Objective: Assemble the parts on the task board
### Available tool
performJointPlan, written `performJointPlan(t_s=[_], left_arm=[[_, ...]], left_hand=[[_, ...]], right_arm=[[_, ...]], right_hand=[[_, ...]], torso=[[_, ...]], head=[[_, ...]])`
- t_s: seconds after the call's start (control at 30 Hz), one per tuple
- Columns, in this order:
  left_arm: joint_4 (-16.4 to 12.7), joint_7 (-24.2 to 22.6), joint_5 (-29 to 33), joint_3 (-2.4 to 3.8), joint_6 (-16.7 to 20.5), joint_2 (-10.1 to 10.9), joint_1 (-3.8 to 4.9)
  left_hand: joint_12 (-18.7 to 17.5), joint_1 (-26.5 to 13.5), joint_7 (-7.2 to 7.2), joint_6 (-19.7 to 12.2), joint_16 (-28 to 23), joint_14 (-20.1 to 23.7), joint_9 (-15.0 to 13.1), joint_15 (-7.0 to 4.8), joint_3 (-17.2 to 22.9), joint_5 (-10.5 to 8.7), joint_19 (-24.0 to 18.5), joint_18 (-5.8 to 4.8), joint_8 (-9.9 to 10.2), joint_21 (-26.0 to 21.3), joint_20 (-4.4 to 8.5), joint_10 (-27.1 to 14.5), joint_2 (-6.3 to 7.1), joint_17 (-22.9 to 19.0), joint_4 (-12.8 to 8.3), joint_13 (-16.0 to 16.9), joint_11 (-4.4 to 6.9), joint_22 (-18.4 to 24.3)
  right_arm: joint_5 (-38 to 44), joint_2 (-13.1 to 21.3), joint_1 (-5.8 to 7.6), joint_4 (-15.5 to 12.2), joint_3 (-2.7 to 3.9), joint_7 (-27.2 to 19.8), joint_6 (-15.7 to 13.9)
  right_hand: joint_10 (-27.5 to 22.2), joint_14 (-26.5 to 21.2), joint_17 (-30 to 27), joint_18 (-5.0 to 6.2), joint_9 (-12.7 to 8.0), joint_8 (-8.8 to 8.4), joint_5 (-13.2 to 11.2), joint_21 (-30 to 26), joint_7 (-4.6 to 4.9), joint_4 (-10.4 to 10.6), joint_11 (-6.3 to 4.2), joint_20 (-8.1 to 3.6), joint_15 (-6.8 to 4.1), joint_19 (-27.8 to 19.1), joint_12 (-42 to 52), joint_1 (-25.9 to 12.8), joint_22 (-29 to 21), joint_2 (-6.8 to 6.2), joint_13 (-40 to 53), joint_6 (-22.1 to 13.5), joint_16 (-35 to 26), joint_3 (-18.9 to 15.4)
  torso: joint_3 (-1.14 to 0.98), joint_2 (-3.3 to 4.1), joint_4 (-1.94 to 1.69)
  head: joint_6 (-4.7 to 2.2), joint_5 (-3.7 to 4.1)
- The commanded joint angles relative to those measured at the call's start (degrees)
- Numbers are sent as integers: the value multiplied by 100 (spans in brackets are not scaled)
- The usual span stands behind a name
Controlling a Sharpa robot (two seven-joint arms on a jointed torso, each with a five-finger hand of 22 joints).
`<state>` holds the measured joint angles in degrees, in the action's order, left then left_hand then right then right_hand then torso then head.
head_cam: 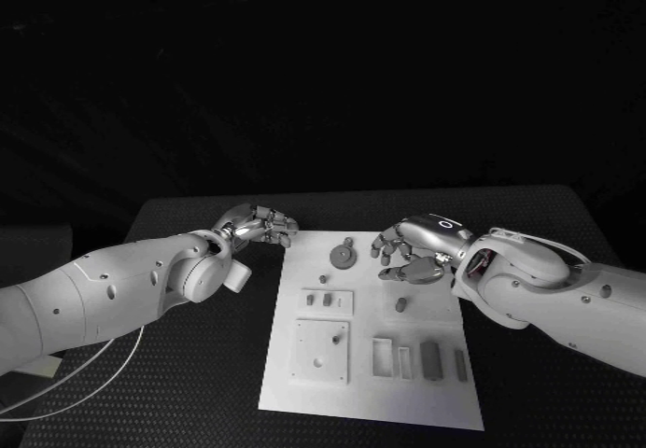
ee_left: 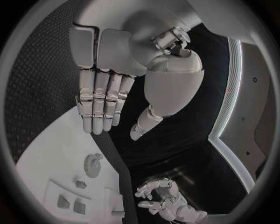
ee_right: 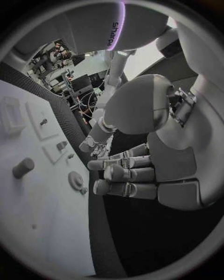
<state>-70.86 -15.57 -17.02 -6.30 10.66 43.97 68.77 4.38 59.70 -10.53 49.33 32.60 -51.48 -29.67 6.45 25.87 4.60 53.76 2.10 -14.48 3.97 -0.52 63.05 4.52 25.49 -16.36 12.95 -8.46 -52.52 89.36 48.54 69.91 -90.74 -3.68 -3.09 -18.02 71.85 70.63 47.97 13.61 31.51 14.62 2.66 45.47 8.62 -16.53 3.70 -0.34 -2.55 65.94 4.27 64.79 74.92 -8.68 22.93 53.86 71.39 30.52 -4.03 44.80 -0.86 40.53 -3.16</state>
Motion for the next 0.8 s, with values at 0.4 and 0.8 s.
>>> performJointPlan(t_s=[0.4, 0.8], left_arm=[[26, -79, 31, 4, -39, 6, 4], [36, -88, 31, 4, -50, 7, 3]], left_hand=[[-30, 40, -2, -11, -45, -25, 7, 1, -44, 11, -10, 38, -28, -9, -27, 30, -9, 16, -5, -12, 0, 11], [-31, 36, -2, -11, -52, -27, 8, 1, -46, 10, -10, 38, -28, -8, -28, 32, -12, 23, -3, -14, 0, 14]], right_arm=[[925, 394, 1, -114, -49, 410, 949], [1220, 447, -88, -239, -177, 576, 1386]], right_hand=[[-269, -127, -51, 139, -31, -43, 13, -61, -8, 186, 102, 17, 86, -43, -29, -278, 75, -364, -104, -78, -26, 82], [-720, -366, -92, 139, -123, -206, 11, -187, -220, 547, 267, 105, 248, -240, -59, -594, 65, -802, -299, -479, -79, 170]], torso=[[-17, 1, 18], [-10, 8, -4]], head=[[-118, 201], [-105, 259]])
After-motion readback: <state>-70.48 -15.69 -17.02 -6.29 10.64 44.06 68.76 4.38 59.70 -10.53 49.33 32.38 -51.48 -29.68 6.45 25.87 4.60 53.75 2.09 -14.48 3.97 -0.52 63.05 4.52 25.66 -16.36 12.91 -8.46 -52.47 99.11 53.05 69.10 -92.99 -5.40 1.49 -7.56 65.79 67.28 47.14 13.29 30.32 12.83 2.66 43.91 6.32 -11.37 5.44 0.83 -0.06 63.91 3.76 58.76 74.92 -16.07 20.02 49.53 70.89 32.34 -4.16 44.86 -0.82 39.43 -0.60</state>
